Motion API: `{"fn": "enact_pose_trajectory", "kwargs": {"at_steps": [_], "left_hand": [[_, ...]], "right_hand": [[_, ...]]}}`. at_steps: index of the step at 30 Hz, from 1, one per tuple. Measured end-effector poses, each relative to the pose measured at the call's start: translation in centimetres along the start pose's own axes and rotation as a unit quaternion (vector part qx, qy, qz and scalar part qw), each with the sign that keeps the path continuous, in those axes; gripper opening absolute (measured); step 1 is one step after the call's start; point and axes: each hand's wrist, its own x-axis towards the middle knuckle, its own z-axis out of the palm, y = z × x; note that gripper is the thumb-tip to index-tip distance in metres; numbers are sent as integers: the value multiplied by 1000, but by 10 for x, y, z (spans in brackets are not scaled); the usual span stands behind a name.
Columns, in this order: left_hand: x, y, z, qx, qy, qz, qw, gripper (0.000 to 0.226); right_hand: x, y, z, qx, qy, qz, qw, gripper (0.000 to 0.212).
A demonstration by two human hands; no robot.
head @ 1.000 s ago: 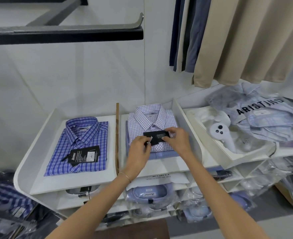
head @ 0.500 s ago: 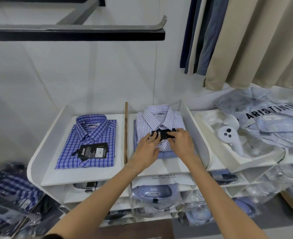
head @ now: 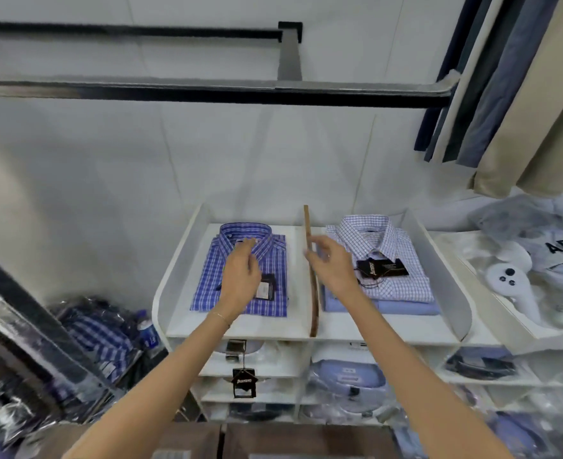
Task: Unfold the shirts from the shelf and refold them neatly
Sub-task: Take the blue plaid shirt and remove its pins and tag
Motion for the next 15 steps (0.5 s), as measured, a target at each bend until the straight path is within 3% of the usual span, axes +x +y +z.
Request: {"fn": "enact_pose_trajectory", "kwargs": {"at_steps": [3, 5, 9, 15], "left_hand": [[-9, -42, -34, -48, -31, -164, 985, 44], [-19, -64, -48, -59, -59, -219, 972, 46], [-32, -80, -58, -58, -82, -245, 964, 46], [-34, -79, -60, -97, -70, -258, 959, 43]], "right_hand": [[-5, -10, 43, 119, -46, 115, 985, 36], [-8, -1, 63, 116, -63, 158, 979, 43], [-16, 23, 83, 135, -64, 274, 950, 54], [-24, 28, 85, 169, -59, 290, 940, 53]]}}
